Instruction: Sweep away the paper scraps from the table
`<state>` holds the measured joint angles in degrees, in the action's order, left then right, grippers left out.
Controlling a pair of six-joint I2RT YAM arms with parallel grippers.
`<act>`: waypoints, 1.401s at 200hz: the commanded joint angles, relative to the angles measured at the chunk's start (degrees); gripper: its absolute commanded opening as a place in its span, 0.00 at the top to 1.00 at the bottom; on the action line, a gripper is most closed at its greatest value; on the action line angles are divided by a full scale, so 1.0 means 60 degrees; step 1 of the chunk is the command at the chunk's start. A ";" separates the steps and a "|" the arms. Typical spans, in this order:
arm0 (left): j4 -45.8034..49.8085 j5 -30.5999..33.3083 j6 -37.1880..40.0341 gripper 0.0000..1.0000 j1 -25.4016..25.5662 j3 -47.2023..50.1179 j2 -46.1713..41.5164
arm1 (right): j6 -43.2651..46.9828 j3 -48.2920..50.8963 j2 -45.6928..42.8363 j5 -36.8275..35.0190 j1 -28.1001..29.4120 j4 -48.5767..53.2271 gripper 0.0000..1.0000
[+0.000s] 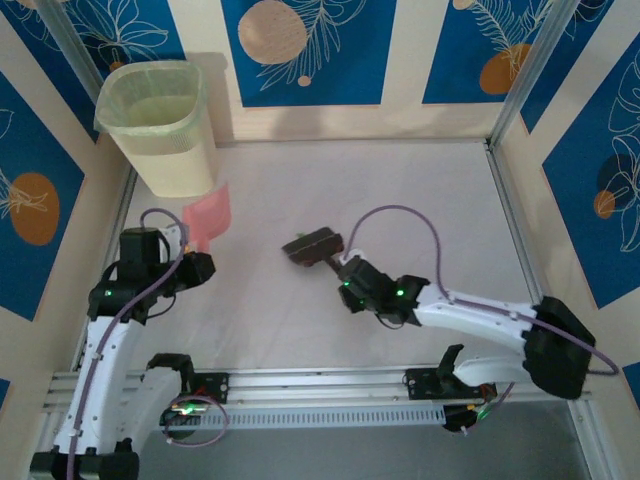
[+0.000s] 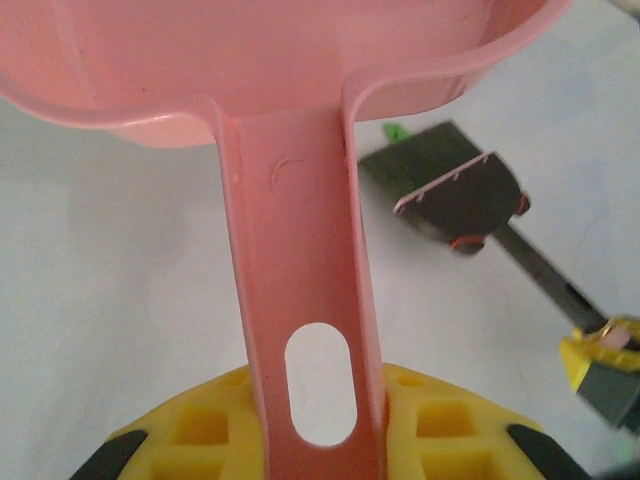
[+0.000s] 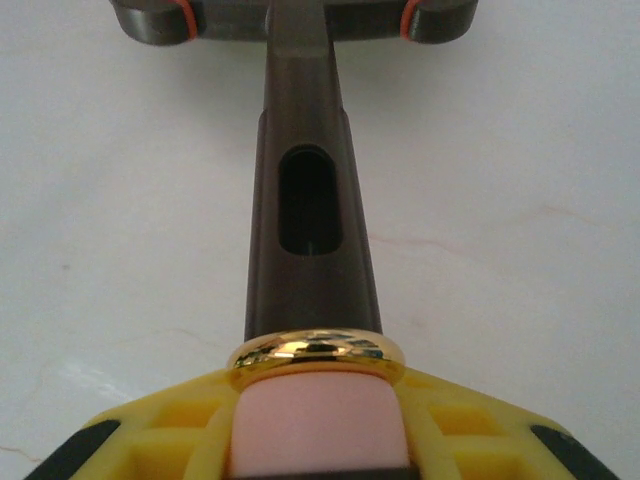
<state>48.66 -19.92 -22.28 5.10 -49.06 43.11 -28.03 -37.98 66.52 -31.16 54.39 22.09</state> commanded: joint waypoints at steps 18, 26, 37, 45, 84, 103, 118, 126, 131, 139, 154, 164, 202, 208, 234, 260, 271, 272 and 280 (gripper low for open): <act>-0.0246 -0.0268 0.0184 1.00 0.1523 0.0089 0.0194 | -0.1352 0.0057 -0.1974 0.1159 -0.1209 0.1068 1.00; -0.0245 -0.0236 0.0184 1.00 0.1860 0.0076 0.0265 | -0.1548 -0.0162 -0.2145 0.1556 -0.1522 0.1401 1.00; -0.0204 -0.0053 0.0162 1.00 0.2289 0.0066 0.0314 | -0.1786 -0.0558 -0.2251 0.1999 -0.1927 0.1930 1.00; -0.0186 0.0022 0.0155 1.00 0.2580 0.0063 0.0328 | -0.1978 -0.0917 -0.2242 0.2115 -0.2154 0.2375 1.00; -0.0089 0.0632 0.0078 1.00 0.4052 0.0004 0.0401 | -0.2856 -0.2405 -0.2174 0.2499 -0.3390 0.4349 1.00; 0.0126 0.1207 -0.0030 1.00 0.4838 -0.0127 0.0676 | -0.3046 -0.2872 -0.1914 0.2752 -0.4004 0.5043 1.00; 0.0195 0.2143 -0.0241 1.00 0.5777 -0.0239 0.0992 | -0.3213 -0.3255 -0.1471 0.2785 -0.4451 0.5656 1.00; 0.0160 0.2657 -0.0384 1.00 0.6306 -0.0275 0.1237 | -0.3214 -0.3384 -0.1284 0.2804 -0.4604 0.5852 1.00; 0.0101 0.2899 -0.0491 1.00 0.6630 -0.0276 0.1394 | -0.3173 -0.3448 -0.1175 0.2813 -0.4694 0.5926 1.00; -0.0017 0.3207 -0.0683 1.00 0.7096 -0.0276 0.1708 | -0.3176 -0.3485 -0.1037 0.2802 -0.4757 0.5982 1.00; -0.0370 0.3850 -0.1101 1.00 0.7918 -0.0252 0.2309 | -0.3225 -0.3433 -0.0943 0.2777 -0.4810 0.5911 1.00; -0.0598 0.4139 -0.1186 1.00 0.8470 -0.0274 0.2807 | -0.3242 -0.3347 -0.0936 0.2787 -0.4838 0.5809 1.00; -0.1174 0.4545 -0.1003 1.00 0.9384 -0.0627 0.4674 | -0.3169 -0.3303 -0.0823 0.2705 -0.5020 0.5646 1.00; -0.1298 0.4501 -0.0951 1.00 0.9389 -0.0634 0.4838 | -0.3117 -0.3361 -0.0792 0.2697 -0.5044 0.5663 1.00; -0.1446 0.4785 -0.0645 1.00 0.9392 -0.0680 0.5327 | -0.2886 -0.3640 -0.0760 0.2618 -0.5069 0.5691 1.00; -0.1703 0.4857 -0.0301 1.00 0.9389 -0.0519 0.5673 | -0.2554 -0.3978 -0.0609 0.2541 -0.5103 0.5738 1.00; -0.1856 0.4916 -0.0159 1.00 0.9375 -0.0420 0.5791 | -0.2481 -0.4209 -0.0452 0.2459 -0.5106 0.5832 1.00; -0.1878 0.4917 -0.0149 1.00 0.9374 -0.0414 0.5799 | -0.2472 -0.4228 -0.0445 0.2464 -0.5108 0.5836 1.00; -0.2007 0.4902 -0.0019 1.00 0.9349 -0.0340 0.5893 | -0.2422 -0.4389 -0.0293 0.2442 -0.5105 0.5869 1.00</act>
<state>39.48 7.73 -25.61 61.14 -51.18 77.03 -44.77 -60.34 63.42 -15.53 24.10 56.97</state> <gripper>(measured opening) 0.224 0.307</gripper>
